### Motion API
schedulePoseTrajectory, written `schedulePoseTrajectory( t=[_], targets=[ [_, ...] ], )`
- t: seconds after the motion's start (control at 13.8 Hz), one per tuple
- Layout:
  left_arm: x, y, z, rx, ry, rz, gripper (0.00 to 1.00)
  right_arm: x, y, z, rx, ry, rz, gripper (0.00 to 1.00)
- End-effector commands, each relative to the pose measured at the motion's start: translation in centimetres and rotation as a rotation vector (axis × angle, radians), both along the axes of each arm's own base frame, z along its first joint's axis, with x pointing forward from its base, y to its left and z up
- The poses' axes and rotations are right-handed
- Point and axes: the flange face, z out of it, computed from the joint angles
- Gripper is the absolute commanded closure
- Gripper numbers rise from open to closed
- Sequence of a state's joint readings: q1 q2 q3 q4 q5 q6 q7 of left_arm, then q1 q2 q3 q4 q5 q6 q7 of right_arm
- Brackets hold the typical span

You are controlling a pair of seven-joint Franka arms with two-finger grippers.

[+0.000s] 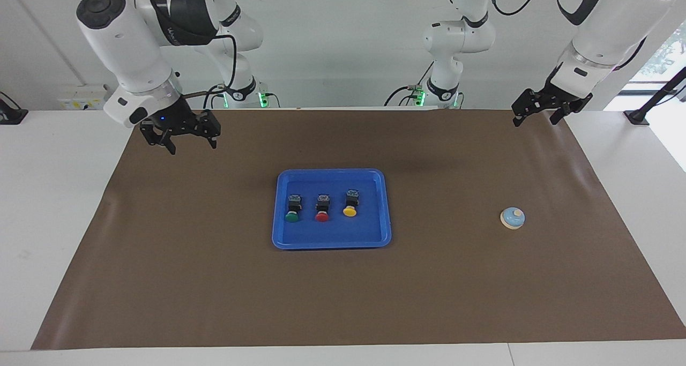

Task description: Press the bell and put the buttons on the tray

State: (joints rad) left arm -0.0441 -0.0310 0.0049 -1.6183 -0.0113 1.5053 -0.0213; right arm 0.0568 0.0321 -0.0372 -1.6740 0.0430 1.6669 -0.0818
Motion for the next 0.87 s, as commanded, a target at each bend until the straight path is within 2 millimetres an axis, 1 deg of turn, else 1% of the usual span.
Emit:
schedulePoseTrajectory(
  t=[0.0,0.22,0.29,0.36,0.8],
  targets=[
    [-0.48,0.15,0.06,0.002,0.009,0.010,0.00,-0.57,-0.84,0.12,-0.004,0.004,0.009,0.00],
    [-0.48,0.15,0.06,0.002,0.009,0.010,0.00,-0.55,-1.13,0.38,-0.009,0.017,0.004,0.00],
    [-0.48,0.15,0.06,0.002,0.009,0.010,0.00,-0.48,-1.54,0.38,-0.024,0.015,0.001,0.00],
    [-0.48,0.15,0.06,0.002,0.009,0.010,0.00,-0.30,-1.70,0.99,-0.040,0.003,0.002,0.00],
    [-0.48,0.15,0.06,0.002,0.009,0.010,0.00,-0.48,-1.64,0.79,-0.045,0.036,-0.032,0.00]
  ],
)
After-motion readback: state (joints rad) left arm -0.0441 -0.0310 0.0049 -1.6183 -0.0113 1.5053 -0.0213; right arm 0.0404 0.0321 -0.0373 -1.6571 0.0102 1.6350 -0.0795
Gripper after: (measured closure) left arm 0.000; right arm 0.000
